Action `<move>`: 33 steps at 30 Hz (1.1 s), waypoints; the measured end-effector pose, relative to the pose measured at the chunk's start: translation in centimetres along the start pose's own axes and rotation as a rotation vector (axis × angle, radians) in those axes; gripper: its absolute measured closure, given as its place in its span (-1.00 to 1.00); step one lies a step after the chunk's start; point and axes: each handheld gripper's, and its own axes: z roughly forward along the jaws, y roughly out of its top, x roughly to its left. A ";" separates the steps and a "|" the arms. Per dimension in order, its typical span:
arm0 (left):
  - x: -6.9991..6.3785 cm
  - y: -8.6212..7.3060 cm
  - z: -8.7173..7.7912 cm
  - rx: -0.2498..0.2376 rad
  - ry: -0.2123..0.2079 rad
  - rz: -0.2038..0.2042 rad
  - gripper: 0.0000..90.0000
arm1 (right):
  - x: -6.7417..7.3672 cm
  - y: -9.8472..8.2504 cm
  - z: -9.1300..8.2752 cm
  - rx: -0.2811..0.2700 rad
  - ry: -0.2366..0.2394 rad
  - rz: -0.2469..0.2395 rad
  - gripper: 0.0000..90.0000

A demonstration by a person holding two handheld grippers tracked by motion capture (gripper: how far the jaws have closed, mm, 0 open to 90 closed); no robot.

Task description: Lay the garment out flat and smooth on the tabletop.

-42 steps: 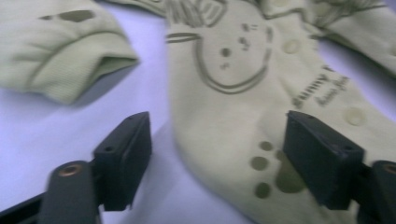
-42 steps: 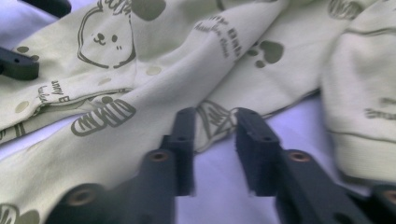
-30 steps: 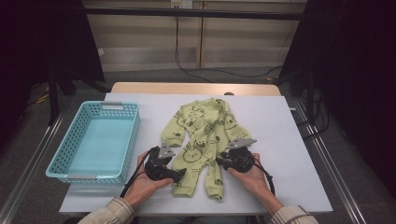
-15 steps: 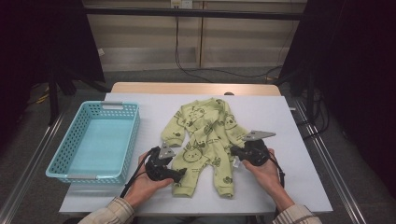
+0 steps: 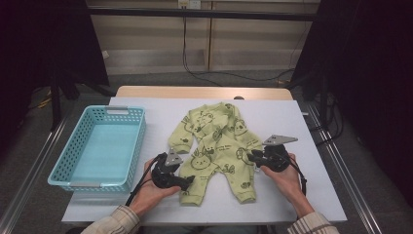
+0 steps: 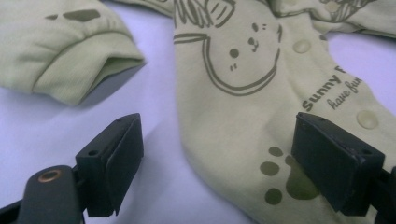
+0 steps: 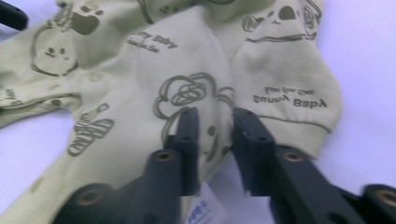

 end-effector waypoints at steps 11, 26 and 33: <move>-1.3 0.2 -1.7 -0.050 -0.058 0.023 -0.82 | 2.5 -0.7 -1.7 -0.038 0.073 -0.014 -0.37; -3.4 -0.2 -2.2 -0.027 -0.175 0.084 -0.43 | 6.2 -2.1 -1.3 0.049 0.235 -0.139 0.21; -3.5 -0.3 -1.3 -0.019 -0.203 0.101 -0.05 | 6.6 -2.5 0.6 0.127 0.241 -0.183 0.22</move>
